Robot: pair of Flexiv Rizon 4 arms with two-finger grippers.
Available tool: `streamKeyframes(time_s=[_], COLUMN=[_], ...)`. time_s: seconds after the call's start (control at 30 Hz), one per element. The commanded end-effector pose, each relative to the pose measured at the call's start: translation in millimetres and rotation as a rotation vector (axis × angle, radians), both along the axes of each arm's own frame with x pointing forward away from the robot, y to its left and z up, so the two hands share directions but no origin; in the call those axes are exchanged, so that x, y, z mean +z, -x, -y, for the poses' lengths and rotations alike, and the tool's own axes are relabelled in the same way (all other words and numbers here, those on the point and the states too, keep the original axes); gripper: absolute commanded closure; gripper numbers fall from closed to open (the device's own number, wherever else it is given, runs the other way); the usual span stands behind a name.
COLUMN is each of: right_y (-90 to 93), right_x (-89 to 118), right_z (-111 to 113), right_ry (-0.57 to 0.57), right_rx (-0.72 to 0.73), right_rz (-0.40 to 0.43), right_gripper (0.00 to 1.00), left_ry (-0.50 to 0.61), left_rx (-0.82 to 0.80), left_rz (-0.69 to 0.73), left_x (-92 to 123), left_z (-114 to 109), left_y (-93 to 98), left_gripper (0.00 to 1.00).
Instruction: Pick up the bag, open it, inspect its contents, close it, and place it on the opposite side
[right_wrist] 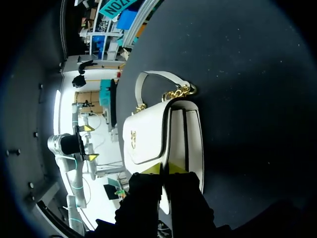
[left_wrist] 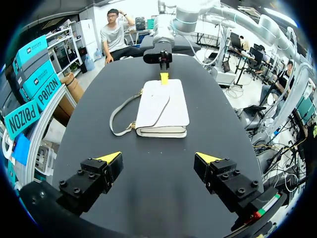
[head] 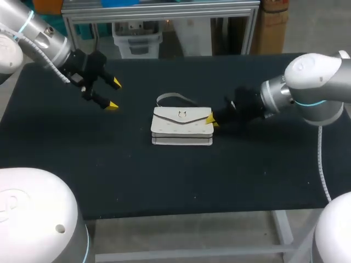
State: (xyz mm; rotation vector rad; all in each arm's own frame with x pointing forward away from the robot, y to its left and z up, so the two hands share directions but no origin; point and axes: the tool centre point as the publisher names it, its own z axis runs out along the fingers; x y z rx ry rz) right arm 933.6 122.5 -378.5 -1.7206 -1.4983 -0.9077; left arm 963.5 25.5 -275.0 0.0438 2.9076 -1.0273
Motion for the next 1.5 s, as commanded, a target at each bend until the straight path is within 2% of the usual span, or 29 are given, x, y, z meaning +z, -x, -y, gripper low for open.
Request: streamKeyframes(time_s=[0.03,0.23,1.07,1.1,1.13,1.17,1.2,1.5], right_y=[-2.6,-10.1,0.4,0.6,1.0,1.3,1.6,7.8], right_x=[-9,-15,-5,-4,-4,-3,-1,29], right_z=[-8,-13,-30,-30,-29,-29,-28,-7], right_ry=[-0.062,-0.129,-0.086,-0.085,-0.084,-0.081,-0.079,-0.037], right_rx=[0.032,0.102,0.147,0.146,0.145,0.144,0.143,0.140], right_rz=[-0.003,-0.041,-0.032,-0.031,-0.032,-0.032,-0.032,-0.003], right_gripper=[1.00,1.00,1.00,0.87,0.60,0.18,0.00,0.00], left_ry=[0.002,0.002,0.002,0.002,0.002,0.002,0.002,0.002], left_rx=[0.000,0.000,0.000,0.000,0.000,0.000,0.000,0.000], left_rz=[0.002,0.002,0.002,0.002,0.002,0.002,0.002,0.002], left_x=[-1,-1,-1,-1,-1,-1,-1,-1], left_z=[0,0,0,0,0,0,0,0], left_y=[0.1,0.1,0.1,0.1,0.1,0.1,0.1,0.1], left_gripper=[0.00,0.00,0.00,0.00,0.00,0.00,0.00,0.00])
